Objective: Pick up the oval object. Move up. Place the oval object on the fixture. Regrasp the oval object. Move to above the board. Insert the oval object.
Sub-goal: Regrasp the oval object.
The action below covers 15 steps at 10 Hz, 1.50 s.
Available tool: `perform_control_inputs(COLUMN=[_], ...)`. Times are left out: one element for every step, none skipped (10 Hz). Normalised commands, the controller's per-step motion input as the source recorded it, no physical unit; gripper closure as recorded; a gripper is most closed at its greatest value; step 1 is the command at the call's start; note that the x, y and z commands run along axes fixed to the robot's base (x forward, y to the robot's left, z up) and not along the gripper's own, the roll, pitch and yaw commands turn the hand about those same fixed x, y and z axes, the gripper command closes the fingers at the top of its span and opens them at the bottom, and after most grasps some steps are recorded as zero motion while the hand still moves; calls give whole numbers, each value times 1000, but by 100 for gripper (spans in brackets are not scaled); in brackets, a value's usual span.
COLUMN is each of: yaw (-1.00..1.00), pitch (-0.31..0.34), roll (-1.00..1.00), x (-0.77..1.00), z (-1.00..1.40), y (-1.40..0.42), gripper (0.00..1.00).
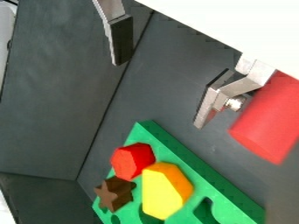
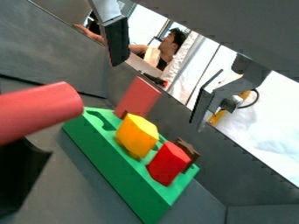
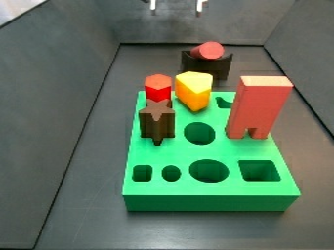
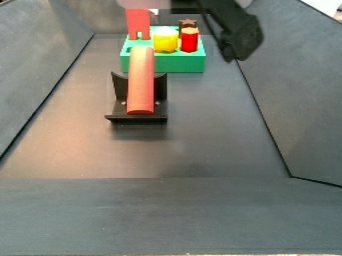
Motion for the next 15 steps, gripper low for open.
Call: perform_control_inputs(yaw=[-1000,-1000,-1000,-1000,-1000,-1000,-1000,-1000,-1000,-1000,-1000,-1000,-1000,-1000,-1000], pitch=[14,4,-12,-52,-69,-100,-121,-153,-168,-198,-218,-246,-258,-282,-297], roll=[799,799,795,771,761,747,740,730,724,712,703,689,682,667,651], x=[-349,-146,-26,18,31,48,36,14,8,-3,-14,-30,-37,-49,-48], z=[-1000,-1000,-892,-552,-426,-179,-55,-32,-25,-3,1,-1,6,14,5], y=[-443,-463,-405,-109,-50,-34,-18,-15,-14,-6,-9,-11,-8,-7,-10], gripper=[0,0,0,0,0,0,0,0,0,0,0,0,0,0,0])
